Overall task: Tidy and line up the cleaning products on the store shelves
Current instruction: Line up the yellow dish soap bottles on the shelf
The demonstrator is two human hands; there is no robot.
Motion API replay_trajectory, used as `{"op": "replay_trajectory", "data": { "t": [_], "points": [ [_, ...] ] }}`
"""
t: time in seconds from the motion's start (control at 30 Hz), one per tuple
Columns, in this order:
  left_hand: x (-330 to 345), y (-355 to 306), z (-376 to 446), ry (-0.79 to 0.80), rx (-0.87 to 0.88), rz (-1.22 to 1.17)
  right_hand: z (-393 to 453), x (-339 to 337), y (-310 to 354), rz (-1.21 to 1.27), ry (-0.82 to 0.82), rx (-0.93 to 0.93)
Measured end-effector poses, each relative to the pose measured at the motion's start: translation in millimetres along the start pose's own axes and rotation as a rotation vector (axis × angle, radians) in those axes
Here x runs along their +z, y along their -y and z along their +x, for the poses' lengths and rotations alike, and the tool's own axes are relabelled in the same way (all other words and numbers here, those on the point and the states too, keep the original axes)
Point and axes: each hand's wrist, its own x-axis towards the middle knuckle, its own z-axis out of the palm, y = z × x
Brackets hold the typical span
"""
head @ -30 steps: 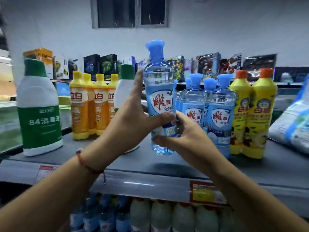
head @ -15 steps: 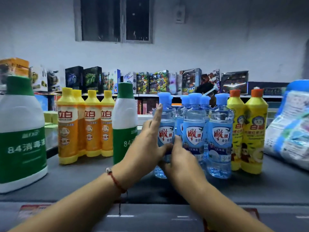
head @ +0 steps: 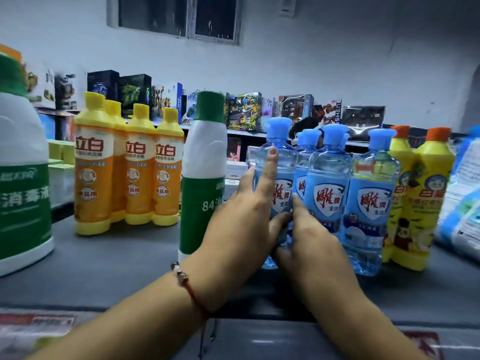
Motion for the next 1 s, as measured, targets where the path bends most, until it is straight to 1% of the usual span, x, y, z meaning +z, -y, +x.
{"op": "replay_trajectory", "data": {
  "t": [0.1, 0.17, 0.3, 0.4, 0.47, 0.6, 0.67, 0.73, 0.83, 0.93, 1.0],
  "points": [
    [-11, -6, -5, 0.016, 0.021, 0.203, -4, -5, -2, -0.037, -0.061, -0.075],
    [-23, -10, -8, 0.030, 0.021, 0.273, -8, -12, -7, -0.065, -0.064, -0.145],
    [-38, -23, -18, 0.109, -0.004, 0.331, -16, -35, -24, -0.150, 0.044, -0.261],
    [-39, -33, -26, 0.211, -0.023, 0.386, -23, -56, -40, -0.211, 0.102, -0.307],
    [-35, -43, -30, 0.242, -0.011, 0.409, -29, -69, -53, -0.237, 0.151, -0.316],
    [-19, -80, -29, 0.293, 0.069, 0.456, -42, -105, -92, -0.281, 0.215, -0.255],
    [-6, -110, -25, 0.308, 0.112, 0.424, -51, -128, -117, -0.284, 0.249, -0.190],
    [12, -145, -20, 0.374, 0.167, 0.426, -62, -155, -148, -0.271, 0.266, -0.129],
    [45, -206, -11, 0.419, 0.256, 0.352, -85, -201, -202, -0.273, 0.264, -0.054],
    [83, -282, 2, 0.451, 0.353, 0.315, -116, -257, -261, -0.323, 0.261, 0.027],
    [110, -334, 8, 0.471, 0.406, 0.278, -142, -299, -298, -0.340, 0.274, 0.119]
  ]
}}
